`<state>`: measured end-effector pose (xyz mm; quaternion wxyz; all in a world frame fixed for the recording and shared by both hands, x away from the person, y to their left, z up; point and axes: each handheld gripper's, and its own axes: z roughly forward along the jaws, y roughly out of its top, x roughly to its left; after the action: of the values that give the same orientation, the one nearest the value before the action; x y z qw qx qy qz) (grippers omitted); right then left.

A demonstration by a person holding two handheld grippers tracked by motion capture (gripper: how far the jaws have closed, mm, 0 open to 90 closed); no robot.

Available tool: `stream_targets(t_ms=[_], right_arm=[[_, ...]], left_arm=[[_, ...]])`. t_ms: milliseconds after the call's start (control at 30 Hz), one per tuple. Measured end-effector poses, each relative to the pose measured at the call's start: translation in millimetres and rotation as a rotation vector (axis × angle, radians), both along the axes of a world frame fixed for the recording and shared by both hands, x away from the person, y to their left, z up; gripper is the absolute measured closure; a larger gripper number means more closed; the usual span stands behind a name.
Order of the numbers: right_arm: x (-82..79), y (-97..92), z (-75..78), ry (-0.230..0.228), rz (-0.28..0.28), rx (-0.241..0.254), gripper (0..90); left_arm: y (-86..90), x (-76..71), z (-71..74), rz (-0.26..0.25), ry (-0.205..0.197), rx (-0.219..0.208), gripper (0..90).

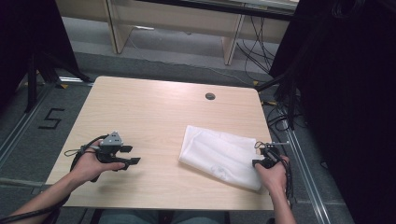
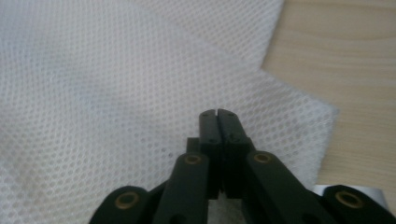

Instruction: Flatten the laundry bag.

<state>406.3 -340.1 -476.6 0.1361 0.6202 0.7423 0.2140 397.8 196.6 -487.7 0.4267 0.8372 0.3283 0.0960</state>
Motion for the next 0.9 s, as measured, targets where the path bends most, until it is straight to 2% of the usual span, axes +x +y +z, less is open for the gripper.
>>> stream_targets(t_ms=[33,67,233,300,333,367,433,533,567,600,733,800,833,867,900], right_arm=[[0.9,2.9,-1.3,0.009,0.006,-0.011,90.0],[1.3,5.6,-1.5,0.037,0.022,-0.016,90.0],[3.3,9.2,-5.0,0.045,0.043,0.000,90.0],[4.7,12.1,-4.3,0.054,0.041,-0.017,90.0],[5.5,14.4,-5.0,0.052,0.039,-0.003,90.0],[6.5,15.8,-5.2,0.052,0.042,-0.005,90.0],[8.6,20.1,-4.7,0.057,0.056,-0.011,90.0],[13.1,25.7,-6.1,0.044,0.077,-0.008,90.0],[14.6,27.9,-5.7,0.047,0.079,0.000,90.0],[16.6,29.0,-6.3,0.042,0.087,-0.005,90.0],[21.2,40.8,-6.0,0.045,0.095,-0.004,90.0],[23.5,45.4,-6.1,0.046,0.108,-0.003,90.0],[24.2,47.9,-5.7,0.050,0.101,0.002,90.0],[26.1,49.8,-6.2,0.046,0.110,0.005,90.0],[27.3,51.5,-6.3,0.044,0.113,0.011,90.0]], left_arm=[[-1.4,-0.6,-0.5,0.012,0.001,-0.018,37.9],[-1.2,-0.3,-0.3,0.006,-0.007,-0.013,37.8],[-2.1,-0.5,-1.1,0.009,-0.015,-0.008,37.8],[-1.9,-0.3,-1.0,0.006,-0.015,-0.007,37.8],[-1.4,0.4,-1.1,0.002,-0.017,-0.004,37.7],[-2.0,0.0,-1.3,0.009,-0.011,-0.017,37.7],[-2.1,0.0,-1.4,0.012,-0.011,-0.017,37.2],[-3.2,0.3,-2.4,0.005,-0.012,-0.013,37.2],[-3.3,0.1,-2.7,0.002,0.000,-0.002,37.2],[-4.4,-0.1,-3.2,0.003,-0.005,-0.011,37.2],[-4.1,-0.1,-2.5,0.000,-0.010,-0.005,37.3],[-3.3,0.0,-2.7,0.003,0.002,-0.004,37.6],[-4.2,-0.6,-3.6,0.012,0.005,-0.018,37.5],[-2.8,-0.2,-3.1,-0.004,0.003,0.003,37.6],[-3.3,0.0,-3.2,-0.013,0.001,-0.002,37.6]])
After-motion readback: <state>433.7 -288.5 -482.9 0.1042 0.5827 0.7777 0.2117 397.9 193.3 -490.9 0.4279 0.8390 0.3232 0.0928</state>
